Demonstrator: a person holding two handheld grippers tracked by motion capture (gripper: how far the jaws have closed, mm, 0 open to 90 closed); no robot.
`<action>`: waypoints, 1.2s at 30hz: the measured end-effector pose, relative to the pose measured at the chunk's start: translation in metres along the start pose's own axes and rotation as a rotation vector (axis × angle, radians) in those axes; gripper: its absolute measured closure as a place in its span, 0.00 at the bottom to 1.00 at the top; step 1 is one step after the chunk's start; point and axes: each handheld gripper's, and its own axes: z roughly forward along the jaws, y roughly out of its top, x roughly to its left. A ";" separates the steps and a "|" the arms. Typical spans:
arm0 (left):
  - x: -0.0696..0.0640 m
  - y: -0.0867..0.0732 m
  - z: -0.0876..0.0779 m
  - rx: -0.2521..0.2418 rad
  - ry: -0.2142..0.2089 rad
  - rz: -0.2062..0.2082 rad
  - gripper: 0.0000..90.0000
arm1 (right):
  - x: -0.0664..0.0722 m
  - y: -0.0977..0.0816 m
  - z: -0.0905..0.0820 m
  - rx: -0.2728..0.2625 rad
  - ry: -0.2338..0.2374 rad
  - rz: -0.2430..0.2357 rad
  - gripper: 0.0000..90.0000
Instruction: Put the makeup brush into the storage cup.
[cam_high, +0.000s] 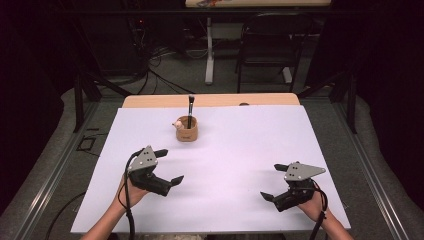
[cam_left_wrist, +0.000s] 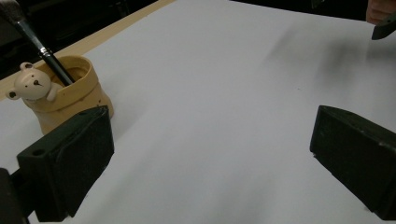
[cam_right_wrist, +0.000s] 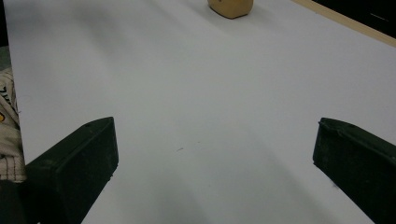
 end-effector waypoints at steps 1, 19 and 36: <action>-0.001 -0.001 0.000 -0.001 0.000 -0.003 0.00 | 0.000 0.000 0.000 0.001 0.000 0.000 0.00; -0.012 -0.032 -0.012 -0.022 -0.005 0.035 0.00 | 0.000 -0.001 0.000 -0.002 -0.003 0.003 0.00; -0.012 -0.048 -0.014 -0.027 -0.012 0.010 0.00 | 0.001 -0.001 0.001 0.000 0.000 -0.007 0.00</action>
